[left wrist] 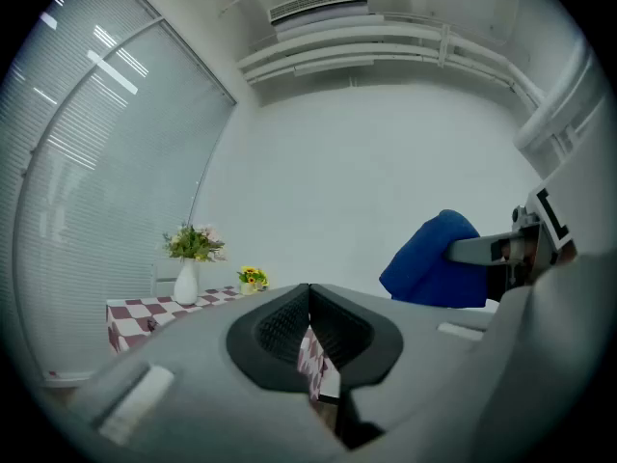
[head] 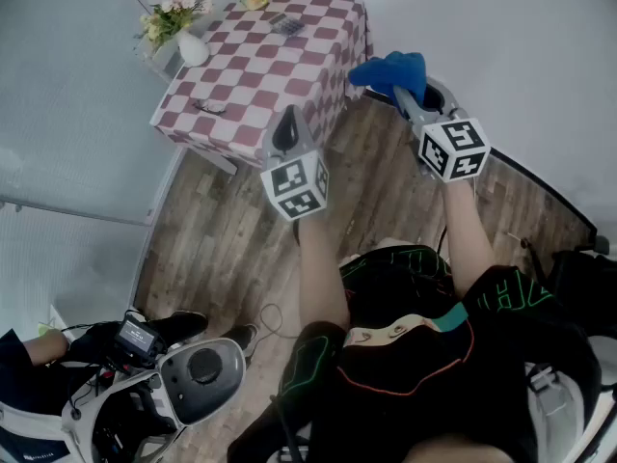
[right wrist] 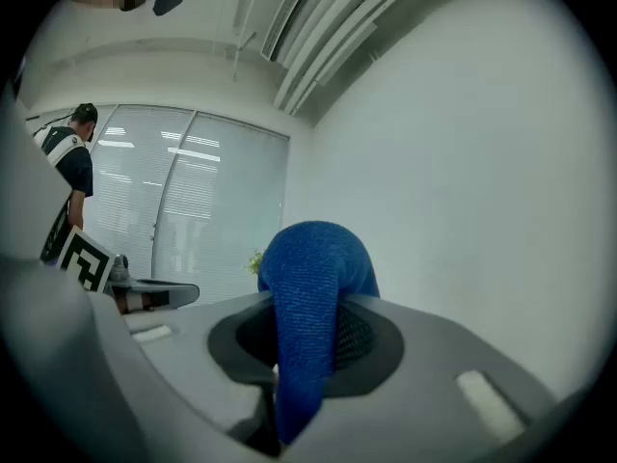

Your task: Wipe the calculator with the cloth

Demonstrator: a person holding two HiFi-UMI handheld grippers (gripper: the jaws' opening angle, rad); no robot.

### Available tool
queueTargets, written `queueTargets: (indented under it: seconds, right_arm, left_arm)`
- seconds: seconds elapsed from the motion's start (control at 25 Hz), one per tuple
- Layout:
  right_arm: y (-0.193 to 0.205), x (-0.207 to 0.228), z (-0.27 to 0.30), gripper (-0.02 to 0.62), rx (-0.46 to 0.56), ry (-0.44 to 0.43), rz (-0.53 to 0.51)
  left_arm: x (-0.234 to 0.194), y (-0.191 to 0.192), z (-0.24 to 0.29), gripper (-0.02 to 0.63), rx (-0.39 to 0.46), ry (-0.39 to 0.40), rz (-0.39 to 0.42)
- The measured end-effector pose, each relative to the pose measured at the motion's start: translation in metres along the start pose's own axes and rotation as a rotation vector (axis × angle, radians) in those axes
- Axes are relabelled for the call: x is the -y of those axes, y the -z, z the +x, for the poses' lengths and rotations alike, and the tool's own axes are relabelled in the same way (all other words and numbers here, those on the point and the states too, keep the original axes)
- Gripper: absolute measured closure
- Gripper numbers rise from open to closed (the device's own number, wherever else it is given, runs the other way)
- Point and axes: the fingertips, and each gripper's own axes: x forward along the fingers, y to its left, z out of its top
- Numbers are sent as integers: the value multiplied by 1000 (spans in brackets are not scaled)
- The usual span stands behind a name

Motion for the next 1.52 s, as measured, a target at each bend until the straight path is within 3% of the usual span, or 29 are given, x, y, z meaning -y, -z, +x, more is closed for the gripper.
queueTargets:
  seconds: [0.48, 0.68, 1.2, 1.52]
  right_arm:
    - [38, 50, 6, 522, -20, 47, 26]
    - [55, 59, 42, 522, -67, 13, 41]
    - [113, 129, 163, 522, -224, -86, 123]
    - [126, 187, 225, 522, -245, -135, 174]
  left_arm:
    - [30, 47, 38, 595, -51, 27, -10]
    - [15, 61, 67, 595, -92, -6, -25]
    - [8, 114, 192, 595, -252, -62, -51]
    - [18, 116, 261, 595, -286, -112, -22]
